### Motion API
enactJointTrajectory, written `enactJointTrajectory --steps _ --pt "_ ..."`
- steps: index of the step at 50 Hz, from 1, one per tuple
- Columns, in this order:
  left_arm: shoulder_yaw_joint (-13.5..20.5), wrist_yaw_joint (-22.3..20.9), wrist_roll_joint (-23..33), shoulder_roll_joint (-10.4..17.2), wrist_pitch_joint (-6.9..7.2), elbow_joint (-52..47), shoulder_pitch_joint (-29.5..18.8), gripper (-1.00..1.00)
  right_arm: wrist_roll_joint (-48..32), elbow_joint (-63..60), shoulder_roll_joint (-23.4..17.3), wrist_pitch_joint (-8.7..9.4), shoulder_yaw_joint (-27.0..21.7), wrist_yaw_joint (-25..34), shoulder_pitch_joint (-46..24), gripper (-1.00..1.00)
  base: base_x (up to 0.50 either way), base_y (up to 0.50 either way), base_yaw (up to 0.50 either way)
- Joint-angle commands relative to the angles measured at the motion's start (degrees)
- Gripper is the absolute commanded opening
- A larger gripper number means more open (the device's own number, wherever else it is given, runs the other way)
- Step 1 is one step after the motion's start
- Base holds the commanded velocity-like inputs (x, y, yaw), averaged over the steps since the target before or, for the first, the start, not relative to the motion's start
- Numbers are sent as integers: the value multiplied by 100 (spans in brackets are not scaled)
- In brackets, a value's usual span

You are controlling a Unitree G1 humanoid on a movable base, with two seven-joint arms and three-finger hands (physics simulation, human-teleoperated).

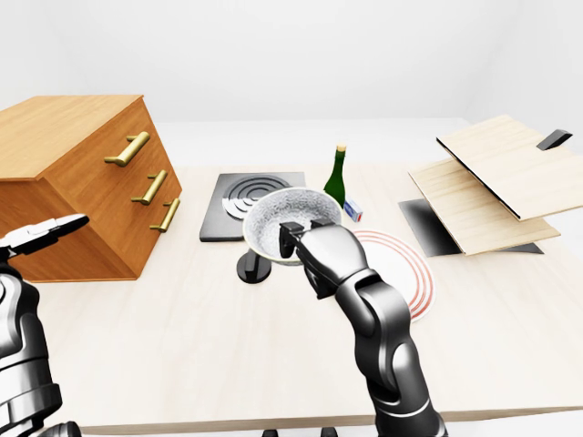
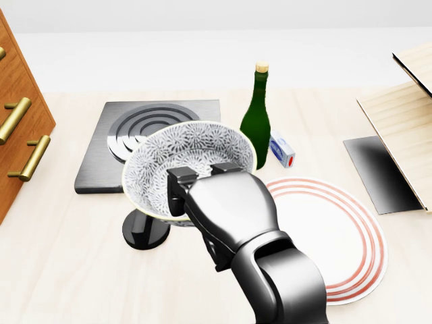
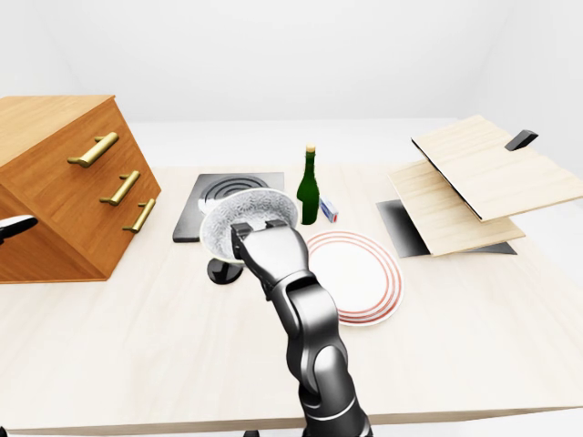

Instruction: Pick up the akita bowl and put it on the plate.

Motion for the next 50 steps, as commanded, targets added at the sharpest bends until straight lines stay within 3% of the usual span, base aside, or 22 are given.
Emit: enactJointTrajectory --steps 1,50 --pt "-66 26 -9 47 -36 120 -81 100 73 -208 -149 0 -212 0 -21 -100 0 0 0" --pt "-142 128 83 -60 -62 89 -126 100 345 -490 -659 0 -865 0 69 -100 0 0 0"
